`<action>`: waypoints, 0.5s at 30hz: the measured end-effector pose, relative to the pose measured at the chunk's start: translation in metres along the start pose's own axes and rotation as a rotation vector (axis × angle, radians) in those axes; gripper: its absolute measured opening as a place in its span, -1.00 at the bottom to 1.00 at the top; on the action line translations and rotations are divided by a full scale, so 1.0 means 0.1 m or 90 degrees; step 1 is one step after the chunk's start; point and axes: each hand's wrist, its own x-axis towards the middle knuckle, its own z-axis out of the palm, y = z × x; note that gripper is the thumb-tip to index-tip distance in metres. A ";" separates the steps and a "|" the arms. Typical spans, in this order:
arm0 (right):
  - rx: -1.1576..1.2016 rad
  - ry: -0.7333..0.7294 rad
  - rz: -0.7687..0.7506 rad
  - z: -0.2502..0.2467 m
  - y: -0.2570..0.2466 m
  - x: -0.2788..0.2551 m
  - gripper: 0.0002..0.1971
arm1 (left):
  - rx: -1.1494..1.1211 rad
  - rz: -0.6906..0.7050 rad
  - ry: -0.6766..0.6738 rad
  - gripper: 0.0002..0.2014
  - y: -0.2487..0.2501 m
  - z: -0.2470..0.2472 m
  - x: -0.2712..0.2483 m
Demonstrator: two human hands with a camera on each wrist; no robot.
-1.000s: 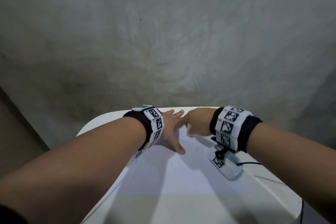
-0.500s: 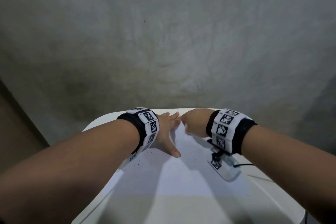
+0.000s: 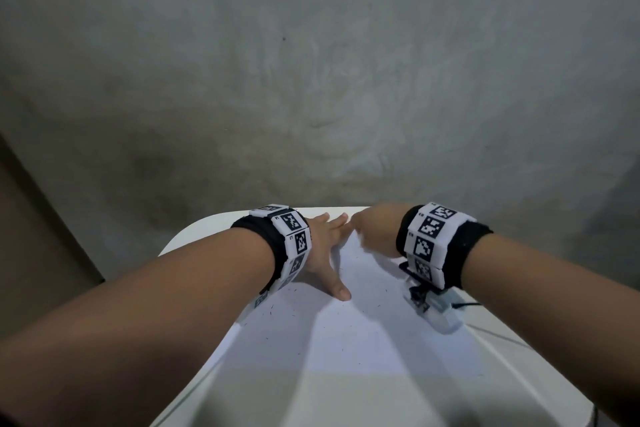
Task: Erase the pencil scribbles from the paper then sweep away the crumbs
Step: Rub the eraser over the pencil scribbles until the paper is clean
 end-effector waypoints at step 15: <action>0.030 0.038 -0.013 -0.07 -0.06 0.04 -0.74 | 0.006 -0.011 -0.001 0.20 0.03 -0.03 -0.02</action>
